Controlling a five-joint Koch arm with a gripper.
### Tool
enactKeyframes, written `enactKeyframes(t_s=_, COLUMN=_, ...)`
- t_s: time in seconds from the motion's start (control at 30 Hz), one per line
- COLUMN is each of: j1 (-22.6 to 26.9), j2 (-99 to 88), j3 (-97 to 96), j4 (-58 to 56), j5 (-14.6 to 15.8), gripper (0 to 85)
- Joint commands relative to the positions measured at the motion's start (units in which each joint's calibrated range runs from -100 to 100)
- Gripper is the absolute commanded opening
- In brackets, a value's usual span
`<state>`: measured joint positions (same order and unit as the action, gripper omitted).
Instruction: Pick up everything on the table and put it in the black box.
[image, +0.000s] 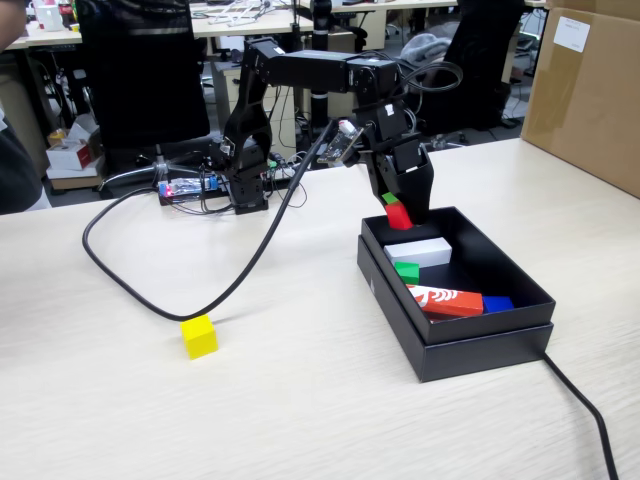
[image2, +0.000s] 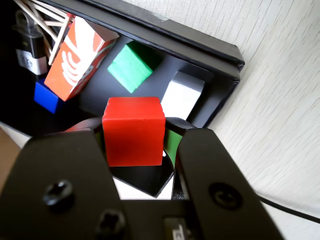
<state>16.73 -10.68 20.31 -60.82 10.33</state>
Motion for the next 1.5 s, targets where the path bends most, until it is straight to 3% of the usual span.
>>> enactKeyframes(t_s=0.0, j1=0.2, j2=-2.6, j3=1.9, j4=0.0, j5=0.1, gripper=19.7)
enactKeyframes(t_s=0.23, j1=0.2, j2=-4.4, j3=1.9, j4=0.0, j5=0.1, gripper=24.3)
enactKeyframes(t_s=0.67, j1=0.0, j2=-11.4, j3=3.0, j4=0.0, j5=0.1, gripper=24.5)
enactKeyframes(t_s=0.9, j1=-5.0, j2=-24.0, j3=2.5, j4=0.0, j5=-0.4, gripper=24.3)
enactKeyframes(t_s=1.23, j1=-16.7, j2=-26.0, j3=-9.2, j4=1.4, j5=-7.2, gripper=39.6)
enactKeyframes(t_s=1.47, j1=-22.0, j2=-24.6, j3=-21.0, j4=9.5, j5=-13.2, gripper=40.6)
